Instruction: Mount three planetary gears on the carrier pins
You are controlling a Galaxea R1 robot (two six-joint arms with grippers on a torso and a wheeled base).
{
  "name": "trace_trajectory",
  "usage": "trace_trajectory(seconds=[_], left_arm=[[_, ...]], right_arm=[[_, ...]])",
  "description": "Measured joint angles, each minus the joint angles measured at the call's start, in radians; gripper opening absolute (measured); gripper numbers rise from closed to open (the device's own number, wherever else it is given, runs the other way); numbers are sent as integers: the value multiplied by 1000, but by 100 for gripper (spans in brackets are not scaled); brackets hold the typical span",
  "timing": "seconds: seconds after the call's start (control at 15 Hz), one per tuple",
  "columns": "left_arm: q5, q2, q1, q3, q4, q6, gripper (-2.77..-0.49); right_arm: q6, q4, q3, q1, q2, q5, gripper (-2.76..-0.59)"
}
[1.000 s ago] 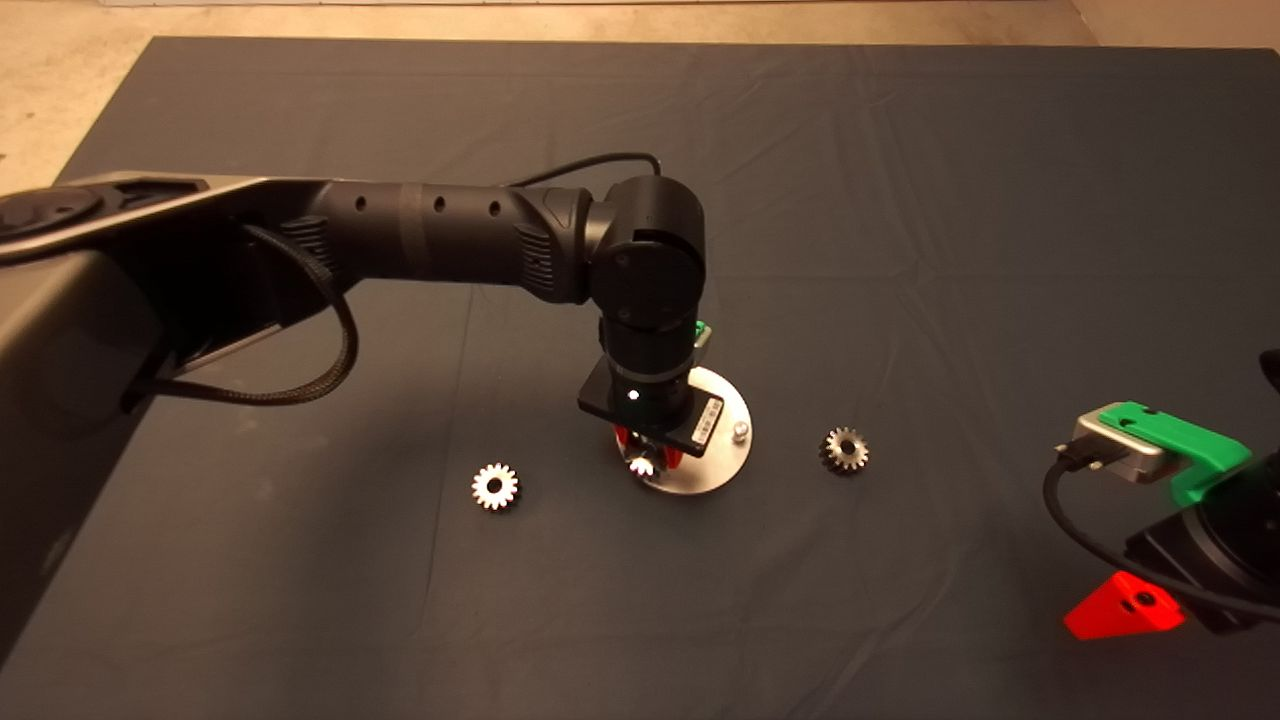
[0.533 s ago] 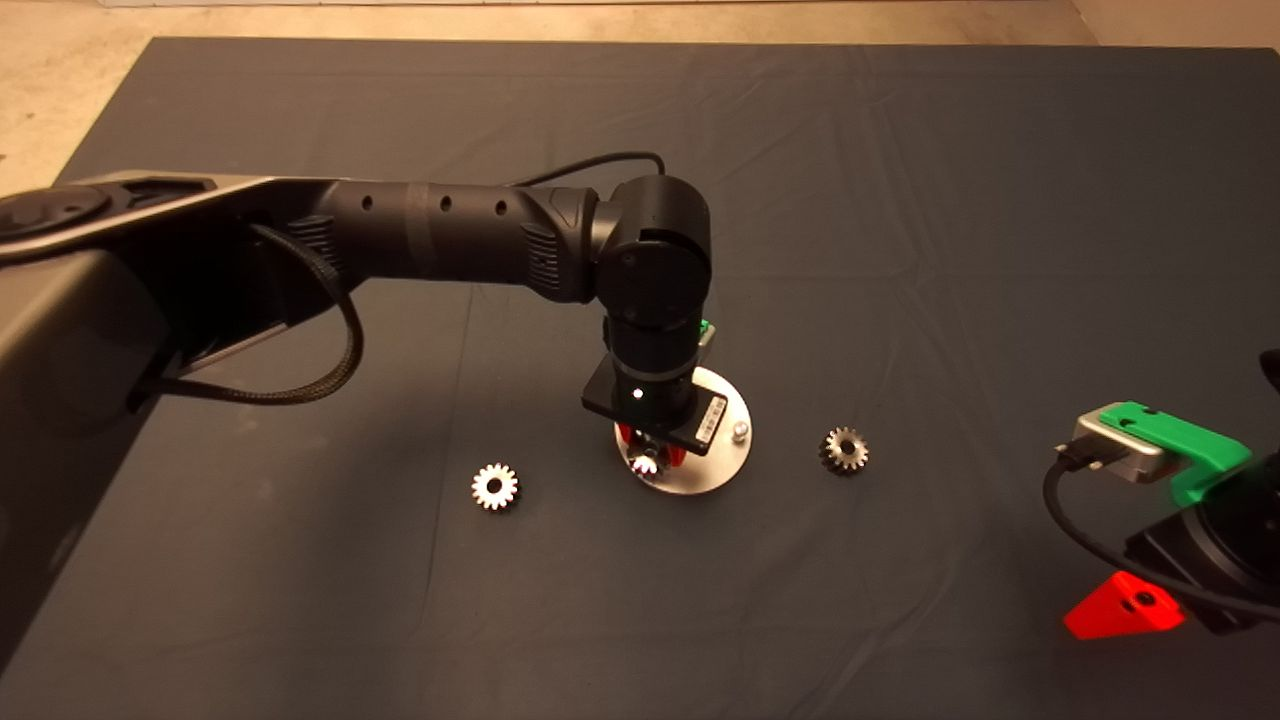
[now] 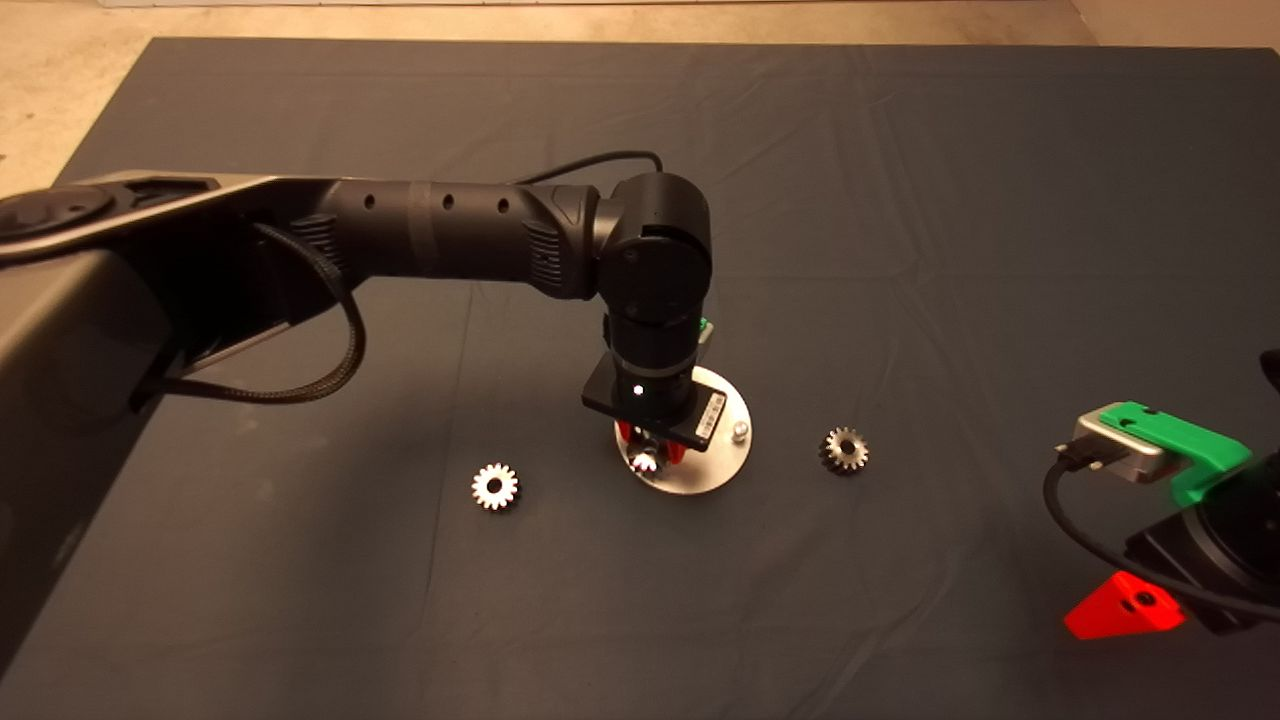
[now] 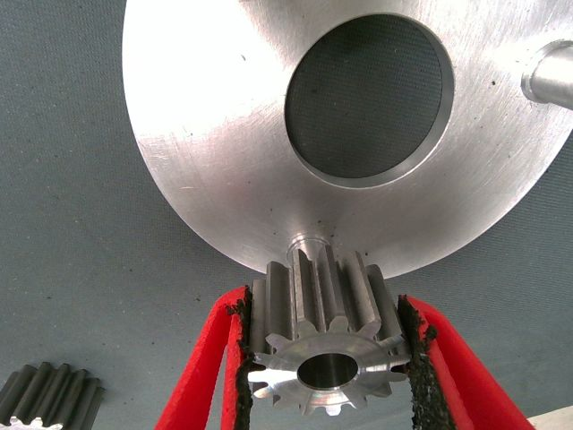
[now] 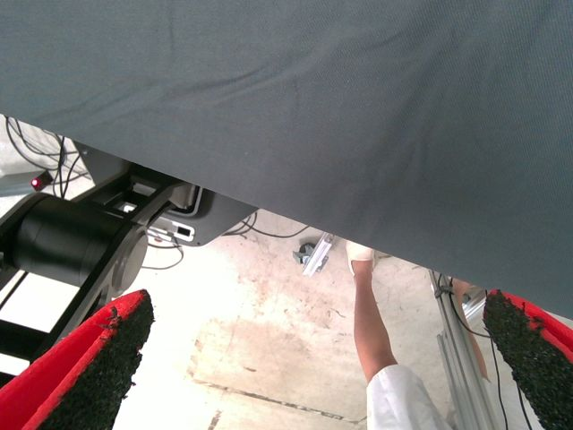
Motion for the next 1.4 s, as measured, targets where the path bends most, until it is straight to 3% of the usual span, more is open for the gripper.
trace_trajectory(seconds=[0.2, 0.73, 1.4], left_arm=[[0, 0, 14, 0, 9, 0, -235], [0, 0, 15, 0, 11, -1, -232], [-1, -11, 14, 4, 10, -6, -195]], right_arm=[[0, 0, 0, 0, 0, 0, -61], [0, 0, 0, 0, 0, 0, -61], [0, 0, 0, 0, 0, 0, -61]])
